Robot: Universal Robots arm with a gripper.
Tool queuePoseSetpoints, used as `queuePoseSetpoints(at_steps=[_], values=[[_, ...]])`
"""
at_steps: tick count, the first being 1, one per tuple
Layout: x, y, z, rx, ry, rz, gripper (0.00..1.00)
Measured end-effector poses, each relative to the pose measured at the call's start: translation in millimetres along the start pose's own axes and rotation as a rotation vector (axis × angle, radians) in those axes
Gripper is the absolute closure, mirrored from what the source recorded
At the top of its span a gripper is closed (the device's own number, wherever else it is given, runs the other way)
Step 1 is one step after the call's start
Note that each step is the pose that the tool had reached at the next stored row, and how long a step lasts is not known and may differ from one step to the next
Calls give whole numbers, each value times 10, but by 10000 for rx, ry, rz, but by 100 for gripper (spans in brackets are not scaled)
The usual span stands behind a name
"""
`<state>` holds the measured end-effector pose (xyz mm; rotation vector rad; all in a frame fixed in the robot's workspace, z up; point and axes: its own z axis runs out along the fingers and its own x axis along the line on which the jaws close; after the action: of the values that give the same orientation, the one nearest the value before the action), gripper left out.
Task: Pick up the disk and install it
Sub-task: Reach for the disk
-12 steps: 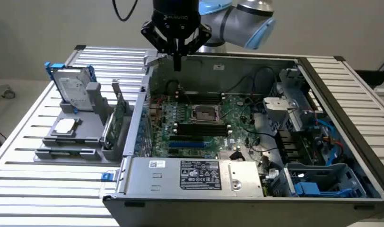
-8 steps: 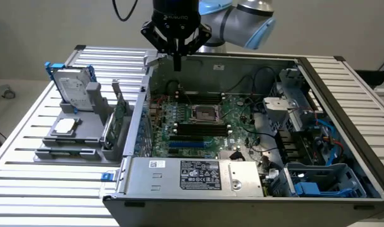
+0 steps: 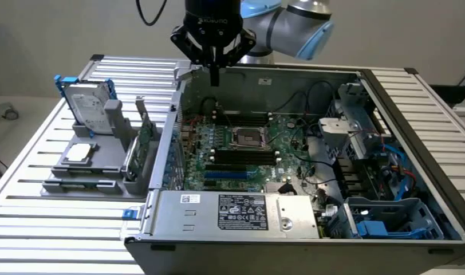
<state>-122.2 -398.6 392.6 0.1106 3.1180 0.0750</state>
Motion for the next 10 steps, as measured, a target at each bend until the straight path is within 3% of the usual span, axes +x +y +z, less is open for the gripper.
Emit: queuePoseSetpoints(at_steps=[4,10], values=[[142,22,-2,2,16,0,89],[411,49,-4,-15,88,4,89]])
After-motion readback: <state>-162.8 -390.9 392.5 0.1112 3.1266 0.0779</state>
